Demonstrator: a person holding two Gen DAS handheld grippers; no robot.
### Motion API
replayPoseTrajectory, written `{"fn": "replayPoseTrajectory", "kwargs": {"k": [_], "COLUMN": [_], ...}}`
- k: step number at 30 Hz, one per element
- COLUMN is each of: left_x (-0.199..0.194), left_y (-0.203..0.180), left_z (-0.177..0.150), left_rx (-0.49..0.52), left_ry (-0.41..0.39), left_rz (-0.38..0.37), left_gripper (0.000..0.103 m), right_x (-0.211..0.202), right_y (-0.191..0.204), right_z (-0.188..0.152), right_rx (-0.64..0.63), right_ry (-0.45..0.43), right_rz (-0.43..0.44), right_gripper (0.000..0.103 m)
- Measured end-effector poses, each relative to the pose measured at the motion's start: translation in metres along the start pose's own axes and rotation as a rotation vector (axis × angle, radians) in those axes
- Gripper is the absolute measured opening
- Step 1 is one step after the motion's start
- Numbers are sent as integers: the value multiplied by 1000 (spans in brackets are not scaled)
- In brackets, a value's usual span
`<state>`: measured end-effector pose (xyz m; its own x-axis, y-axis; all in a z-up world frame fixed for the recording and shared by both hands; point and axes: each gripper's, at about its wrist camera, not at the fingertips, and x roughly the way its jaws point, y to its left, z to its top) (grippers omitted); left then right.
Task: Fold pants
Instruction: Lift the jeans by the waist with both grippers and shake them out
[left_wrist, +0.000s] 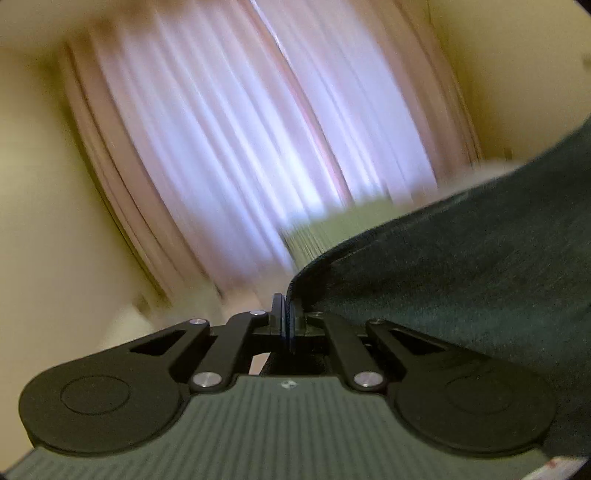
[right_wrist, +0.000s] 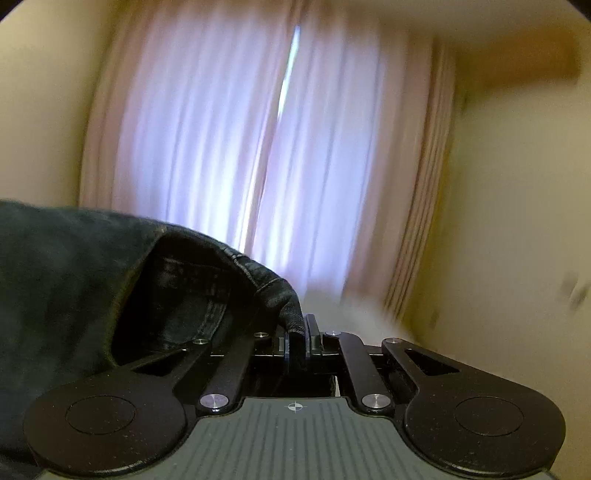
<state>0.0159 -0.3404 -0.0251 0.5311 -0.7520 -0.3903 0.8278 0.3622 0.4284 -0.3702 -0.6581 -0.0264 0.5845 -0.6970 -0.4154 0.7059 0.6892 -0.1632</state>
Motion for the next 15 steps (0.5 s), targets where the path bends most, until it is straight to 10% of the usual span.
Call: {"fn": "replayPoseTrajectory", "kwargs": {"k": [8,15], "left_x": [196,235], "left_y": [-142,-138], "left_z": [-138,-86], "left_rx": [-3,-25], "left_ry": [404,383], "left_rz": [-209,-169], "left_gripper": [1,0], "right_x": [211,274], "right_y": [-11,-80], "right_z": [-135,-105], "right_rx": [3,61], "right_ry": [413,433], "right_rz": [82,105], "right_gripper": [3,3]}}
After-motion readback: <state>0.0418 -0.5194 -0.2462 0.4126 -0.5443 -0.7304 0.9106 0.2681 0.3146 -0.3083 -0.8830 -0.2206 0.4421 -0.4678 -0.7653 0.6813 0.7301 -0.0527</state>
